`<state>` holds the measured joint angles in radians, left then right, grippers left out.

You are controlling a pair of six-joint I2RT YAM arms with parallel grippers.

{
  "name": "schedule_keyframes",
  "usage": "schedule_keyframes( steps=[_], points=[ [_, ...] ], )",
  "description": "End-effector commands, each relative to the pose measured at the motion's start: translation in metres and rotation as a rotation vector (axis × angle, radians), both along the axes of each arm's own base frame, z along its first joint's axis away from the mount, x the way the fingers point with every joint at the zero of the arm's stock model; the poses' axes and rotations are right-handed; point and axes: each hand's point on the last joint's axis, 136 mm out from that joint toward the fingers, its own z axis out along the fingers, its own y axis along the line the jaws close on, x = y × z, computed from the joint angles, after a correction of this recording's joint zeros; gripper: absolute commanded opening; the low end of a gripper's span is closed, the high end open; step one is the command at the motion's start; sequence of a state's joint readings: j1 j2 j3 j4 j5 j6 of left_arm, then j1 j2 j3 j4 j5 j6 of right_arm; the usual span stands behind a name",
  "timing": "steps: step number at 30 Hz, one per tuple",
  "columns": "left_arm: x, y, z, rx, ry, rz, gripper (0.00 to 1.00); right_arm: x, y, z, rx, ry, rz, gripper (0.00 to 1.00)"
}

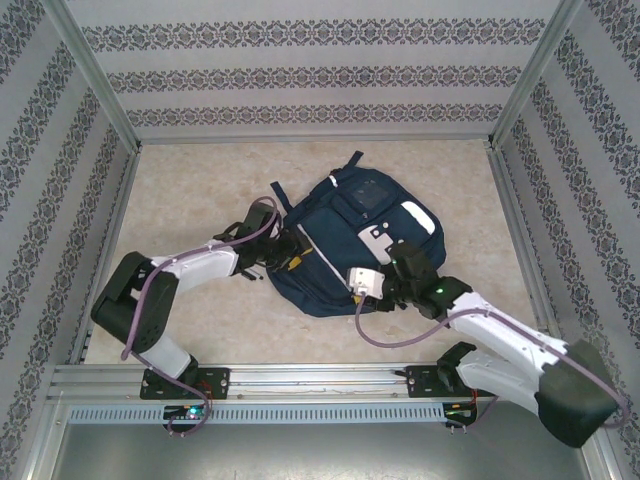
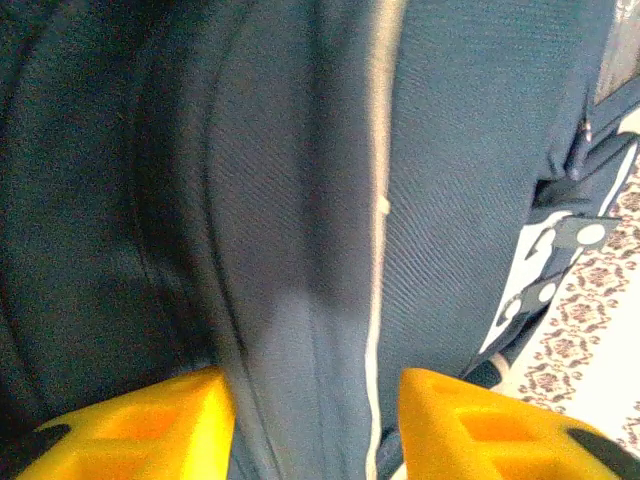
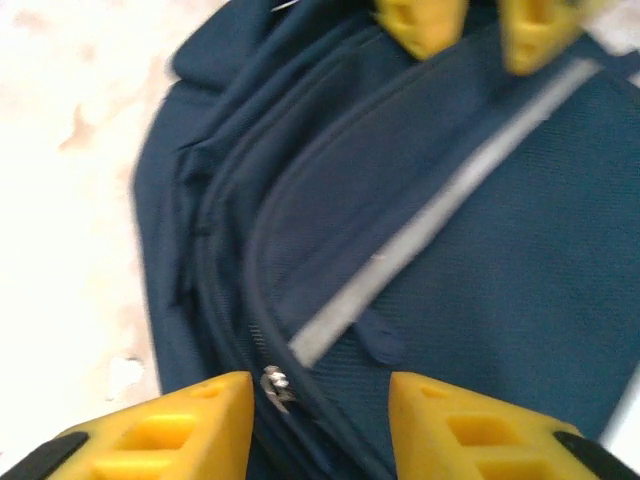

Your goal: Pack the student bag

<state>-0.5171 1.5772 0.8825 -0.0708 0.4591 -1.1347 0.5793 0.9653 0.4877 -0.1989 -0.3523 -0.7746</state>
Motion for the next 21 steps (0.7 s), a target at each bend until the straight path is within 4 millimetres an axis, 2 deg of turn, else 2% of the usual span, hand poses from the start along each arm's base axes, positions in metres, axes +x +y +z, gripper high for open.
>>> schedule_keyframes(
  steps=[1,3,4,5,6,8,10,12,16,21],
  points=[
    [-0.04,0.033,-0.003,0.313,-0.018,-0.19,0.5,0.033,-0.016,0.04,0.122,-0.085,-0.254,0.5],
    [-0.044,0.033,0.01,0.4,-0.099,-0.279,0.51,0.061,-0.044,0.076,0.282,-0.068,-0.601,0.61],
    [-0.046,0.028,0.018,0.434,-0.142,-0.334,0.51,0.068,-0.06,0.086,0.345,-0.038,-0.758,0.73],
    [-0.05,0.015,0.028,0.465,-0.209,-0.428,0.52,0.071,-0.082,0.093,0.4,0.004,-0.93,0.88],
    [-0.055,-0.001,0.036,0.492,-0.282,-0.539,0.54,0.071,-0.096,0.095,0.456,0.064,-1.031,0.93],
    [-0.069,-0.032,0.045,0.543,-0.411,-0.732,0.56,0.068,-0.108,0.091,0.578,0.222,-1.136,0.88],
    [-0.083,-0.057,0.044,0.602,-0.525,-0.914,0.57,0.065,-0.124,0.079,0.69,0.398,-1.293,0.81],
    [-0.089,-0.076,0.039,0.685,-0.599,-1.027,0.58,0.059,-0.127,0.066,0.748,0.592,-1.389,0.77],
    [-0.081,-0.089,0.02,0.866,-0.597,-1.09,0.59,0.045,-0.123,0.045,0.74,0.8,-1.484,0.76],
    [-0.067,-0.1,-0.004,0.955,-0.512,-1.047,0.62,0.033,-0.124,0.039,0.747,0.831,-1.503,0.72]
  ],
)
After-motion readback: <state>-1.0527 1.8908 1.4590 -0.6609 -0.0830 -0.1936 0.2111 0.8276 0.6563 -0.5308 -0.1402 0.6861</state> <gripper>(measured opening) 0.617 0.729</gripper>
